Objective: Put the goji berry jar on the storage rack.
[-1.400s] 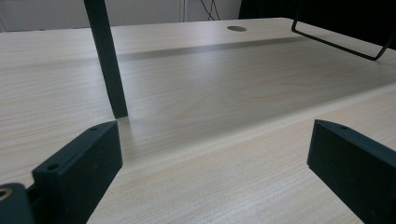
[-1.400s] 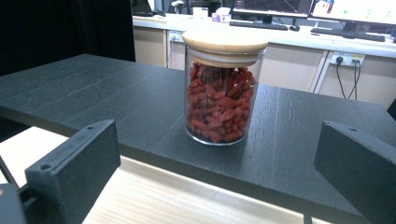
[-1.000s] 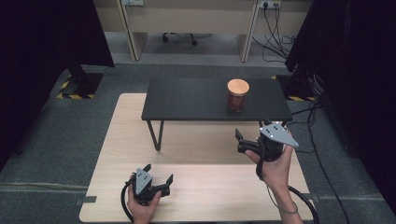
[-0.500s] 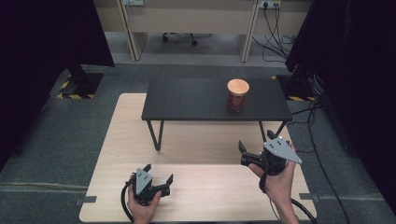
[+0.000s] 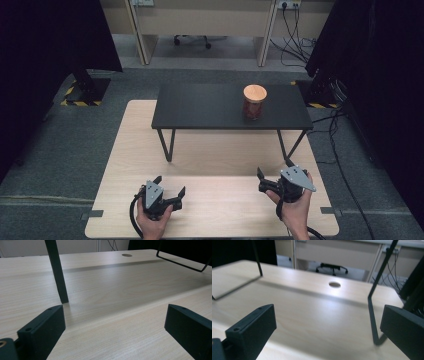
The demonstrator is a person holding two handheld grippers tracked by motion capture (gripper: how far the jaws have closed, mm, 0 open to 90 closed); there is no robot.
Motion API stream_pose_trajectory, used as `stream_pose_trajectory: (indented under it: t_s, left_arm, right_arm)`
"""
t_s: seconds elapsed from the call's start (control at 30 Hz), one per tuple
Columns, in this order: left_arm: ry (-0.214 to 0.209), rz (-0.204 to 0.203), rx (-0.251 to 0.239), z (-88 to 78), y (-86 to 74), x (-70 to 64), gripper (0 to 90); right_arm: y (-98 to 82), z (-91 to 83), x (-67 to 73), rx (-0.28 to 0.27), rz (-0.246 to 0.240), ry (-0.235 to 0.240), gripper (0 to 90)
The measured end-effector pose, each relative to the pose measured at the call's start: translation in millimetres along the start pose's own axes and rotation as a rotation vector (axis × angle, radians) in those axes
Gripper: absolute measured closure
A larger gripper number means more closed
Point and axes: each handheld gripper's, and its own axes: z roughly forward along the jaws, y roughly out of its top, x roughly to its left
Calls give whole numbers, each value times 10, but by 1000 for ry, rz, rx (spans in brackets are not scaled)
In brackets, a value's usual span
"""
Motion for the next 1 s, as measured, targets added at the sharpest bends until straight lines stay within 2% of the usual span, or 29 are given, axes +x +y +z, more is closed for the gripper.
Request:
stream_pose_trajectory:
  t_s: [0.13,0.3,0.6,1.0]
  left_arm:
    - [0,0,0,0,0,-1,25]
    - [1,-1,0,1,0,-1,25]
    - [0,0,0,1,0,0,25]
    - [-3,-4,2,1,2,9,25]
  right_arm:
    - [-130,86,-20,71,2,-10,5]
    - [-282,174,-61,133,31,-8,8]
    - [-469,184,-89,136,72,-27,8]
    - [-550,180,-105,128,95,-29,9]
